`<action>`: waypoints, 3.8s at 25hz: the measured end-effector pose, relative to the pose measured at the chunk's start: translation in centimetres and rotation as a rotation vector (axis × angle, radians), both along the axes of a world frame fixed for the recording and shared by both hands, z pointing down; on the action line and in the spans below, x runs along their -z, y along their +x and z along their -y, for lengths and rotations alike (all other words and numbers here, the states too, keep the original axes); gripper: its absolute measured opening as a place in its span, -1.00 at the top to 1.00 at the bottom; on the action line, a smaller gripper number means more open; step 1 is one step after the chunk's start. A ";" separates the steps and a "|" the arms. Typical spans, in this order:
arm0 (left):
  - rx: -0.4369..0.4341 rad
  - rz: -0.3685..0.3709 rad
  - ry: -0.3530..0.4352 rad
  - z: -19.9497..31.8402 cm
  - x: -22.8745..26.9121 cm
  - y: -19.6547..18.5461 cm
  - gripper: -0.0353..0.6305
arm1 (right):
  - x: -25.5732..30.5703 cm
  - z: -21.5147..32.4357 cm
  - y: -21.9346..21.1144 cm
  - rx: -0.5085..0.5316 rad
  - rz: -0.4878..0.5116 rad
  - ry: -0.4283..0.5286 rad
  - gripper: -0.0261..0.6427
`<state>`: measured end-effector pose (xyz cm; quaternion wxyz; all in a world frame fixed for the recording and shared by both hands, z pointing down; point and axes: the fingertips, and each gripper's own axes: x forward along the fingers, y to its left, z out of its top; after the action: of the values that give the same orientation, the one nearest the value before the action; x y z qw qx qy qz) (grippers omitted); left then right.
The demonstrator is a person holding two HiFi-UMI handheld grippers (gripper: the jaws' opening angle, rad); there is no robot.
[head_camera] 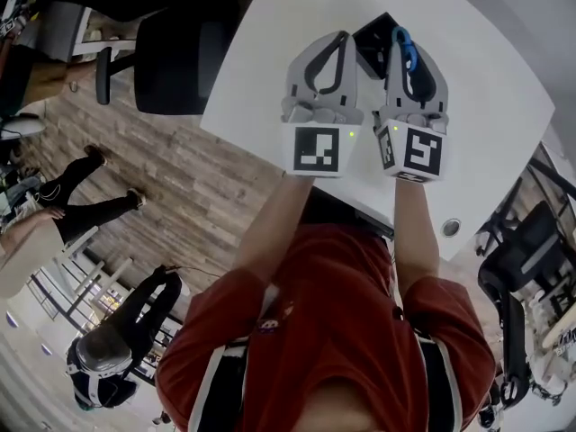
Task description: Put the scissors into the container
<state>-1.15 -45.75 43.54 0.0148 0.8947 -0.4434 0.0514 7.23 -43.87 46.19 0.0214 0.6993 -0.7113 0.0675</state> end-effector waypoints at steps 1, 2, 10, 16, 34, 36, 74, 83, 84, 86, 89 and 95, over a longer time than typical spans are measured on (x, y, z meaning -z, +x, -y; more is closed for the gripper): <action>0.000 0.000 -0.001 0.0 0.0 0.1 0.86 | -0.1 0.0 0.0 0.000 -0.002 -0.005 0.75; -0.001 0.003 -0.002 -0.1 -0.1 0.1 0.86 | -0.3 0.1 0.1 -0.001 -0.003 -0.011 0.75; -0.004 0.013 -0.024 -0.1 -0.9 -0.1 0.86 | -1.3 0.8 -0.7 0.012 -0.058 -0.028 0.75; 0.000 0.024 -0.023 0.1 -1.2 -0.1 0.86 | -2.0 1.1 -1.1 0.028 -0.094 -0.060 0.74; 0.022 0.015 -0.039 0.1 -2.2 -0.4 0.86 | -3.4 1.6 -1.1 0.022 -0.145 -0.157 0.71; 0.022 0.015 -0.035 0.2 -2.0 -0.5 0.86 | -3.4 1.6 -1.1 0.023 -0.142 -0.159 0.71; -0.026 -0.060 0.139 -6.0 8.5 -2.0 0.86 | 8.5 -5.7 -2.1 0.023 -0.134 0.021 0.45; -0.077 -0.068 0.196 -9.1 11.9 -2.5 0.86 | 14.0 -9.5 -2.4 -0.012 -0.177 0.098 0.45; -0.079 -0.067 0.199 -9.3 12.3 -2.5 0.86 | 14.7 -9.9 -2.3 -0.016 -0.182 0.116 0.45; -0.081 -0.066 0.212 -9.8 13.1 -2.6 0.86 | 16.0 -10.8 -2.1 -0.026 -0.191 0.146 0.45; -0.089 -0.069 0.232 -11.0 14.5 -2.8 0.86 | 17.7 -12.2 -2.3 -0.036 -0.198 0.175 0.45; -0.100 -0.057 0.269 -12.7 16.2 -3.7 0.86 | 20.2 -15.1 -2.7 -0.078 -0.216 0.244 0.45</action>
<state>-4.81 -33.05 27.33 -0.0951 0.9108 -0.4005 -0.0331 4.51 -28.81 26.03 0.0099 0.7270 -0.6800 -0.0942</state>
